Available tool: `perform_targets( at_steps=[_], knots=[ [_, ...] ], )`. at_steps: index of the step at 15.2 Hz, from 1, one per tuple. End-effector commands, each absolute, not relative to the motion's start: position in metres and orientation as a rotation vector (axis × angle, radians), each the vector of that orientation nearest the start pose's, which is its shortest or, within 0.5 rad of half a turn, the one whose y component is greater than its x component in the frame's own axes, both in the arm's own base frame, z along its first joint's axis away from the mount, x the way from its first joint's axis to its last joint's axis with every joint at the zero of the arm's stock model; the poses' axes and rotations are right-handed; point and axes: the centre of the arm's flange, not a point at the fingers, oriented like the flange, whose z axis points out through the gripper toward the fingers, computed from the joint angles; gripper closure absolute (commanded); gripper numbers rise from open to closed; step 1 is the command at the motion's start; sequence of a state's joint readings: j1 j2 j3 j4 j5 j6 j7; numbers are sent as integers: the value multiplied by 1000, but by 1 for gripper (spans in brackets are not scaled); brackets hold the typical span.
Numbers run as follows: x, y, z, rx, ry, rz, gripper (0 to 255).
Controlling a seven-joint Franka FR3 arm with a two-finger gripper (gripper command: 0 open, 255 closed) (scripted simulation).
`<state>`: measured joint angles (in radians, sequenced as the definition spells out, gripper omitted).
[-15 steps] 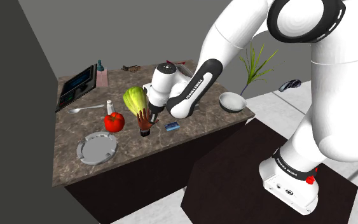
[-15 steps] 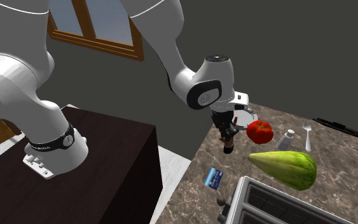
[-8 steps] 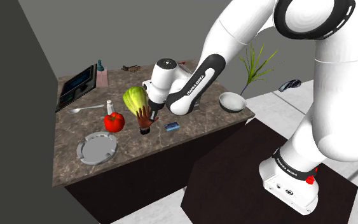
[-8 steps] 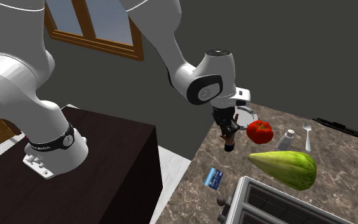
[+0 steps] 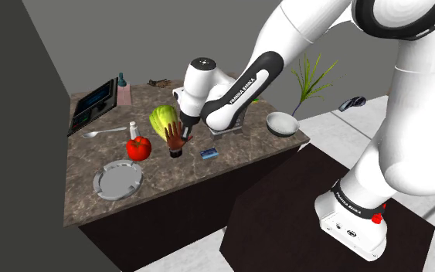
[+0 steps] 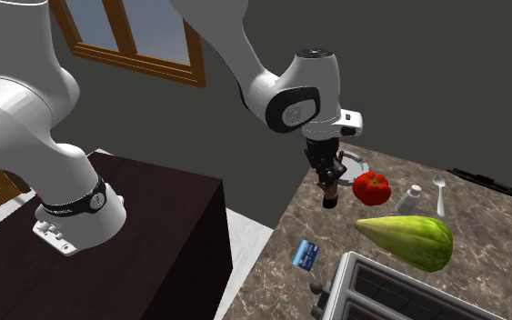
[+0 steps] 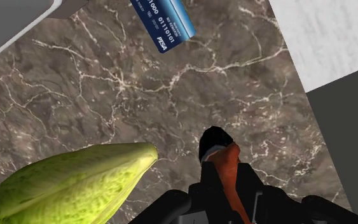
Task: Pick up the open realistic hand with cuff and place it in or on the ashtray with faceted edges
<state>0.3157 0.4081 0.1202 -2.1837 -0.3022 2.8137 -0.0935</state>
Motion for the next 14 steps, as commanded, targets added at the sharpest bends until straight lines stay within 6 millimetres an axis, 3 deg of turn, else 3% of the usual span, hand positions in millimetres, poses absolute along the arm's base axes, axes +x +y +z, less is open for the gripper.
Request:
perform_targets(
  at_steps=[1, 8, 14],
  knots=[
    [521, 257, 233, -2918, -1216, -380, 255],
    [521, 257, 268, -2918, -1216, -380, 255],
    [538, 334, 275, -2918, -1216, -380, 255]
  ],
)
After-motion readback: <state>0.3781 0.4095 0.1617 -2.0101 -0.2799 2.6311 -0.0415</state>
